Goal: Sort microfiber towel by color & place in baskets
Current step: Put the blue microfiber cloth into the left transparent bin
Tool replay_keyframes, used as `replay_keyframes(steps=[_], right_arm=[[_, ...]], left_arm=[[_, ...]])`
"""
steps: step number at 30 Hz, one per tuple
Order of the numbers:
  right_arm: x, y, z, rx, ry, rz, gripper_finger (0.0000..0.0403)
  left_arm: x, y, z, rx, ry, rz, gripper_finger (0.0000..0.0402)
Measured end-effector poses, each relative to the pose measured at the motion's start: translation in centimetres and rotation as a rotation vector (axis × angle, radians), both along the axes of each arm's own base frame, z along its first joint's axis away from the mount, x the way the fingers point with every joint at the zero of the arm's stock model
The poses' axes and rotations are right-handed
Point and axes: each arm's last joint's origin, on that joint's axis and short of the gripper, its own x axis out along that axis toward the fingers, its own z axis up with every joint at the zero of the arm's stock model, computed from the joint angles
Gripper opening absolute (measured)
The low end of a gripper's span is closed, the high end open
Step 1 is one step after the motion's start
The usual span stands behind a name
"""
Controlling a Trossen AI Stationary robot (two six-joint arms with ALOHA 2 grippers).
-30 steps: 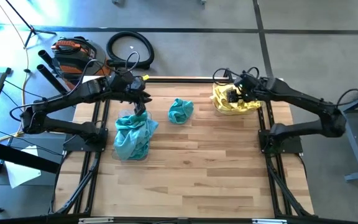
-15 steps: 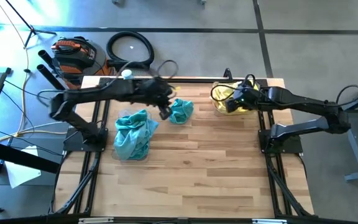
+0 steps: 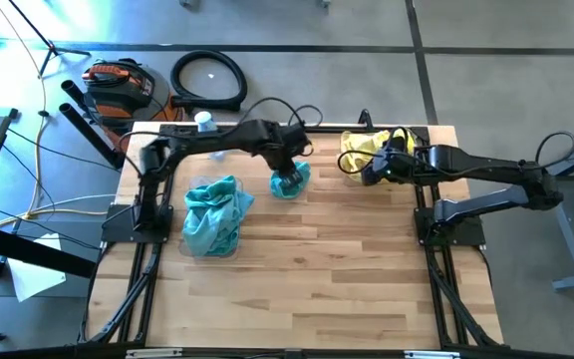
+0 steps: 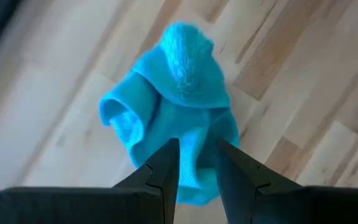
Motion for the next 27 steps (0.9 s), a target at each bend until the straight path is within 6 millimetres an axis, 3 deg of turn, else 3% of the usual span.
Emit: replay_keyframes(steps=[7,13,16,19,22,25,27], right_arm=[[0.2,0.6,0.0,0.015,-0.028,-0.003,0.0307],[0.3,1.1,0.0,0.018,-0.033,0.015,0.0307],[0.3,1.2,0.0,0.022,-0.042,0.013,0.0307],[0.4,1.3,0.0,0.022,-0.043,0.020,0.0307],[0.4,1.4,0.0,0.021,-0.043,0.023,0.0307],[0.4,1.4,0.0,0.020,-0.041,0.025,0.0307],[0.4,1.4,0.0,0.015,-0.034,0.035,0.0307]], left_arm=[[1.3,0.9,-4.8,-0.062,0.104,0.024,0.0085],[2.1,1.2,-7.5,-0.046,0.159,0.007,0.0083],[2.1,1.1,-7.8,-0.043,0.164,-0.006,0.0061],[2.2,1.0,-8.0,-0.030,0.164,-0.054,0.0014],[2.0,0.9,-8.0,-0.035,0.180,-0.061,0.0006],[1.6,0.2,-7.1,-0.051,0.196,-0.073,0.0001],[1.3,-0.8,-5.4,-0.044,0.175,-0.080,0.0001]])
